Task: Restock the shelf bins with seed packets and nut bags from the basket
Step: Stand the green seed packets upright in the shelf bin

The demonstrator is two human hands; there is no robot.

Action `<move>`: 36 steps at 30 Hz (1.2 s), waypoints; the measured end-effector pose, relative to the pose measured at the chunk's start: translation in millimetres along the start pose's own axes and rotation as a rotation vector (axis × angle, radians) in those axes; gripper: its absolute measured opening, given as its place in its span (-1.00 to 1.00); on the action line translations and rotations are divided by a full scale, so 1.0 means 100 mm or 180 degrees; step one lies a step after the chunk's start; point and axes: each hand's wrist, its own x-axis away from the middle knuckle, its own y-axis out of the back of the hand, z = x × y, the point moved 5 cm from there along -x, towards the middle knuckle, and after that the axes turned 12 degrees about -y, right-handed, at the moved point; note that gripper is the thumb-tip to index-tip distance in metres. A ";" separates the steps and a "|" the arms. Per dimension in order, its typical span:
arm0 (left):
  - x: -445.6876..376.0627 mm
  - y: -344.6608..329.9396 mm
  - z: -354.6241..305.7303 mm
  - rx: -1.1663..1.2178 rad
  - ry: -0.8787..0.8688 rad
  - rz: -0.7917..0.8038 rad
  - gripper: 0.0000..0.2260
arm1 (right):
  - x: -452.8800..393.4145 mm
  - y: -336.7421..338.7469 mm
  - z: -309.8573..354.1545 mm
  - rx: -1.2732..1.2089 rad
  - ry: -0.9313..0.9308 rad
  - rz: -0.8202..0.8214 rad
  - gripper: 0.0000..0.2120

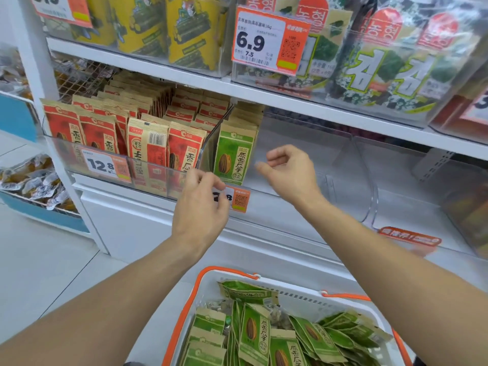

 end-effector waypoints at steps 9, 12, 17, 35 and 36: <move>1.17 -1.04 -0.05 -0.0667 0.0198 0.2392 -0.74 | 1.06 0.15 -1.52 0.0528 -0.0351 0.1045 -0.91; 1.69 -1.28 0.03 -0.0723 0.0357 0.3006 -0.73 | 1.11 0.12 -2.26 0.2039 -0.0953 0.1949 -0.80; 2.32 -1.43 0.11 -0.0516 0.0933 0.3359 -0.63 | 1.35 0.07 -2.83 0.3037 -0.1608 0.2576 -0.61; 2.24 -1.54 0.23 -0.0499 0.1729 0.3622 -0.79 | 1.33 -0.08 -3.08 0.2674 -0.2047 0.1994 -0.73; 2.22 -1.54 0.23 -0.0462 0.1762 0.3633 -0.79 | 1.32 -0.08 -3.05 0.2574 -0.2083 0.2051 -0.71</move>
